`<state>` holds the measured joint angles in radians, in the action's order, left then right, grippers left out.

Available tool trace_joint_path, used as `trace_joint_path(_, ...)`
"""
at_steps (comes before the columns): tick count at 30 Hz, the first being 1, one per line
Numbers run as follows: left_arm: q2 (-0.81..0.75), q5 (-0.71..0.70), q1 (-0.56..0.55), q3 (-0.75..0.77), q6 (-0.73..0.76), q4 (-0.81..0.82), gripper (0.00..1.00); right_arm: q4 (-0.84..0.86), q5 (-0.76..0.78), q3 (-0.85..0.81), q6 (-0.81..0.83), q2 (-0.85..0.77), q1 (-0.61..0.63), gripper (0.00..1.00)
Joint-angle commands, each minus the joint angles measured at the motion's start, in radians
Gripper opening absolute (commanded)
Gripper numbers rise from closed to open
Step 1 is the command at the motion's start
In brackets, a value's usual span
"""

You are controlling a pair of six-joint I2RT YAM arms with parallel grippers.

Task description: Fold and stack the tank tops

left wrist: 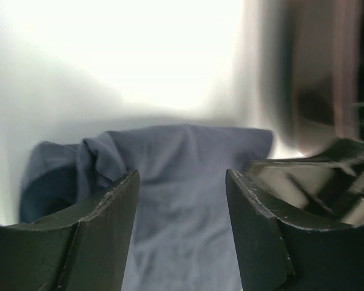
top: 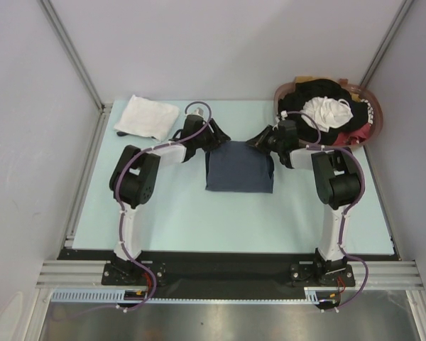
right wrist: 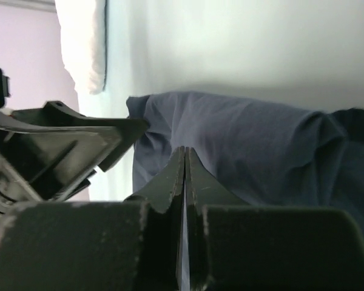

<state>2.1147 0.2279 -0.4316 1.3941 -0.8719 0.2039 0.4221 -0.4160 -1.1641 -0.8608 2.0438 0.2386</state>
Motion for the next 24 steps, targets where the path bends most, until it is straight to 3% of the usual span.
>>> trace_joint_path(1,0.040,-0.065,-0.001,0.088,-0.018,-0.039,0.64,-0.037,0.150,-0.020,-0.001,0.024,-0.028,0.00)
trace_joint_path(14,-0.022,-0.168,0.024,0.124,0.148,-0.179,0.65,-0.385,0.494,-0.164,0.370,-0.054,0.071,0.00)
trace_joint_path(19,-0.062,-0.208,0.013,0.189,0.266,-0.285,0.71,-0.486,0.687,-0.238,0.526,-0.051,0.136,0.00)
trace_joint_path(24,-0.166,-0.332,-0.007,0.161,0.365,-0.391,0.79,-0.513,0.729,-0.259,0.579,-0.108,0.151,0.00)
